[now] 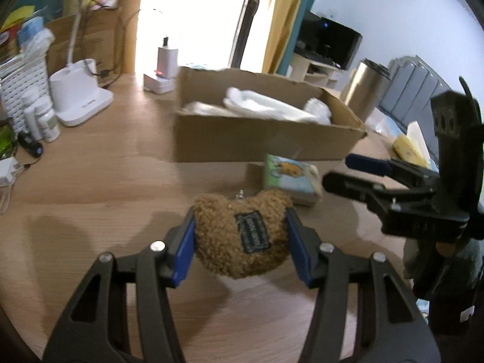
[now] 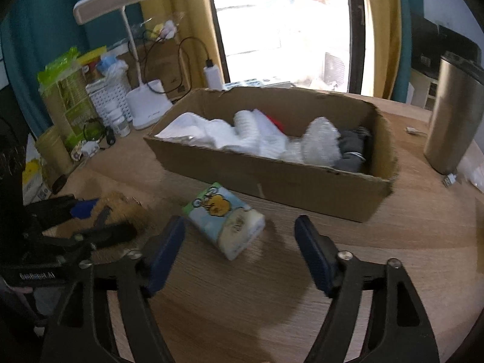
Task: Organize soft objects
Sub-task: 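Grasp the cartoon tissue pack with the right tool while the left tool holds the pouch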
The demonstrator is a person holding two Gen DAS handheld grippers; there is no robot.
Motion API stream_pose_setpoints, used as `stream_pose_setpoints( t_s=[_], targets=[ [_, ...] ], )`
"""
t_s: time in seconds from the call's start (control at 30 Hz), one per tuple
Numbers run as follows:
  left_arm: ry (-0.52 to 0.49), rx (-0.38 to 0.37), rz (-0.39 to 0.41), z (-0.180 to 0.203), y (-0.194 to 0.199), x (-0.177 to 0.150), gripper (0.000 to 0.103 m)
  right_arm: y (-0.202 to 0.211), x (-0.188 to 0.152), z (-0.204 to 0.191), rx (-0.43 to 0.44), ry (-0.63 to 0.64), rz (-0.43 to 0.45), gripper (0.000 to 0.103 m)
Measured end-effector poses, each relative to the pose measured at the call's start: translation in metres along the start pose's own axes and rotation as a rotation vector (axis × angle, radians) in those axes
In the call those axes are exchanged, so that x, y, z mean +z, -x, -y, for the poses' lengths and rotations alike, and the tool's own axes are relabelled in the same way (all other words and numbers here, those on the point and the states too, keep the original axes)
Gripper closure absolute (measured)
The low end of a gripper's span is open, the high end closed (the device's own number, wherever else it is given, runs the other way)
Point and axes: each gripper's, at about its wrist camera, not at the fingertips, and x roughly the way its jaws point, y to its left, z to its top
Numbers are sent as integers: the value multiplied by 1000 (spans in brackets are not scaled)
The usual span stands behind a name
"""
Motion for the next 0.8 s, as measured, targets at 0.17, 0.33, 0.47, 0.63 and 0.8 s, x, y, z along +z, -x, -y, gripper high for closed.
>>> stream_pose_setpoints(
  t_s=[0.17,0.33,0.47,0.63,0.8],
  targets=[
    [37,18,30,-27,11,0,47,-14,5,-14,-22,29,-31,21],
    [71,33,59,-51,20,-1,47,-28,8,-23,-50,20,-65,21],
    [87,42,78,-68,27,-3,47,-38,13,-26,-82,1,-83,20],
    [111,43,78,-83,27,-4,47,-48,17,-26,-107,-23,-99,20],
    [124,30,79,-92,28,-5,47,-61,20,-33,-112,-9,-126,20]
  ],
)
